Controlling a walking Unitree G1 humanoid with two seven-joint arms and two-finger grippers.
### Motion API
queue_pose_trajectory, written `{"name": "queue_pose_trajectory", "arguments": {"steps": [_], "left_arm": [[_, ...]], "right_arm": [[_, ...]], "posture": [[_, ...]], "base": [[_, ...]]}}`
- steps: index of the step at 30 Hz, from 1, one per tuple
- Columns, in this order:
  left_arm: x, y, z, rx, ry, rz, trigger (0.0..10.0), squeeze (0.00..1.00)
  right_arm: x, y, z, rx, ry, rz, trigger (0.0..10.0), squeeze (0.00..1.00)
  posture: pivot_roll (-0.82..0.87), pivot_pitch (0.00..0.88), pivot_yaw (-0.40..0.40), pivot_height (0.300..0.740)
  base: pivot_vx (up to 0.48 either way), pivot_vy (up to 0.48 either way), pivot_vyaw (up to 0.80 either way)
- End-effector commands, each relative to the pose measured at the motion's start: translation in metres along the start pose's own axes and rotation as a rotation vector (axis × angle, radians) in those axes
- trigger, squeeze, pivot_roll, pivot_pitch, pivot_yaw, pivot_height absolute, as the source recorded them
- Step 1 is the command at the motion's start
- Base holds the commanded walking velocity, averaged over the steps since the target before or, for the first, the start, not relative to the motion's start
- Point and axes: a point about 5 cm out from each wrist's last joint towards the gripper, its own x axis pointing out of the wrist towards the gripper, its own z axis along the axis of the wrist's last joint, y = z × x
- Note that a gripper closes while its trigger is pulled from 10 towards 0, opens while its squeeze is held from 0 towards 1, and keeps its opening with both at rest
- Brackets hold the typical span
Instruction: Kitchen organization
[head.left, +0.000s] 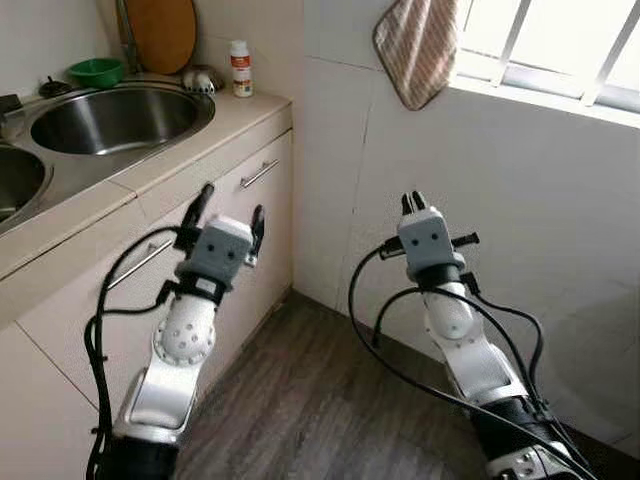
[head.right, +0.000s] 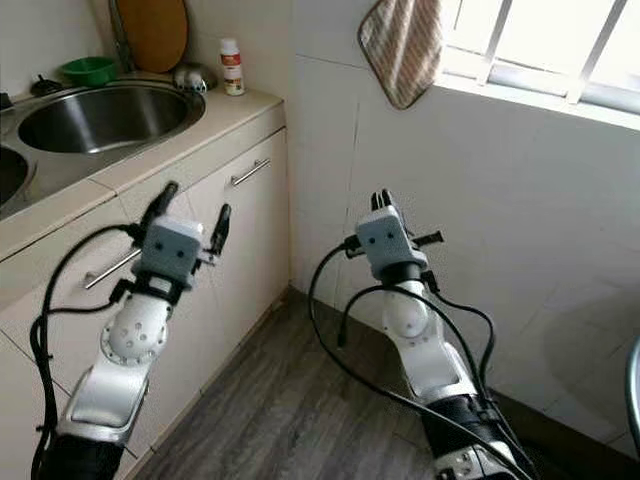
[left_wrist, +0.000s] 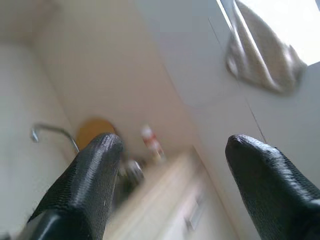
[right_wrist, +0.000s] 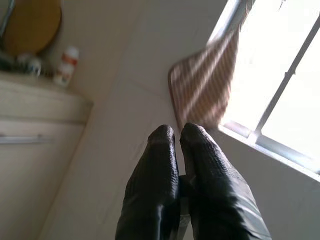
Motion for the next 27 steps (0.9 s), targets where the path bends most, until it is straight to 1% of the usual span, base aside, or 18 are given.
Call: {"name": "queue_pose_trajectory", "arguments": {"steps": [1, 3, 4, 5, 6, 7, 8, 9, 11, 22, 25, 27], "left_arm": [[0.006, 0.008, 0.014, 0.005, -0.055, 0.033, 10.0, 0.00], [0.011, 0.013, 0.022, -0.002, -0.091, 0.057, 10.0, 0.00], [0.011, 0.013, 0.022, -0.002, -0.091, 0.057, 10.0, 0.00], [0.012, 0.015, 0.024, -0.004, -0.097, 0.060, 10.0, 0.00], [0.012, 0.015, 0.024, -0.004, -0.097, 0.060, 10.0, 0.00], [0.013, 0.015, 0.024, -0.004, -0.098, 0.059, 10.0, 0.00], [0.013, 0.015, 0.024, -0.002, -0.101, 0.059, 10.0, 0.00], [0.014, 0.015, 0.025, 0.000, -0.104, 0.058, 10.0, 0.00], [0.015, 0.015, 0.026, 0.001, -0.108, 0.058, 10.0, 0.00], [0.019, 0.017, 0.032, 0.002, -0.130, 0.072, 10.0, 0.00], [0.020, 0.017, 0.032, 0.003, -0.132, 0.073, 10.0, 0.00], [0.021, 0.018, 0.032, 0.003, -0.133, 0.077, 10.0, 0.00]], "right_arm": [[0.010, -0.011, 0.020, 0.008, -0.098, -0.017, 10.0, 0.06], [0.018, -0.018, 0.037, 0.000, -0.174, -0.033, 10.0, 0.08], [0.018, -0.018, 0.037, 0.000, -0.174, -0.033, 10.0, 0.08], [0.023, -0.019, 0.045, 0.018, -0.208, -0.040, 10.0, 0.13], [0.023, -0.019, 0.045, 0.018, -0.208, -0.040, 10.0, 0.13], [0.024, -0.019, 0.048, 0.034, -0.219, -0.039, 10.0, 0.13], [0.027, -0.020, 0.053, 0.075, -0.232, -0.042, 10.0, 0.15], [0.030, -0.020, 0.058, 0.110, -0.254, -0.034, 10.0, 0.14], [0.035, -0.019, 0.066, 0.151, -0.292, -0.012, 10.0, 0.14], [0.045, -0.014, 0.073, 0.228, -0.312, 0.038, 10.0, 0.15], [0.046, -0.015, 0.074, 0.239, -0.313, 0.039, 10.0, 0.15], [0.049, -0.017, 0.075, 0.263, -0.310, 0.036, 10.0, 0.15]], "posture": [[0.06, 0.000, -0.050, 0.740], [0.06, 0.000, -0.048, 0.740], [0.06, 0.000, -0.048, 0.740], [0.06, 0.000, -0.047, 0.740], [0.06, 0.000, -0.047, 0.740], [0.06, 0.000, -0.047, 0.740], [0.06, 0.000, -0.046, 0.740], [0.06, 0.000, -0.047, 0.740], [0.07, 0.000, -0.049, 0.740], [0.08, 0.000, -0.056, 0.740], [0.08, 0.000, -0.057, 0.740], [0.08, 0.000, -0.057, 0.740]], "base": [[0.292, 0.000, 0.00], [0.304, 0.000, 0.40], [0.315, 0.000, 0.80], [0.322, 0.000, 0.80], [0.322, 0.000, 0.80], [0.322, 0.000, 0.80], [0.349, 0.000, 0.80], [0.356, 0.000, 0.80], [0.356, 0.000, 0.80], [0.348, 0.000, 0.80], [0.334, 0.000, 0.80], [0.334, 0.000, 0.80]]}}
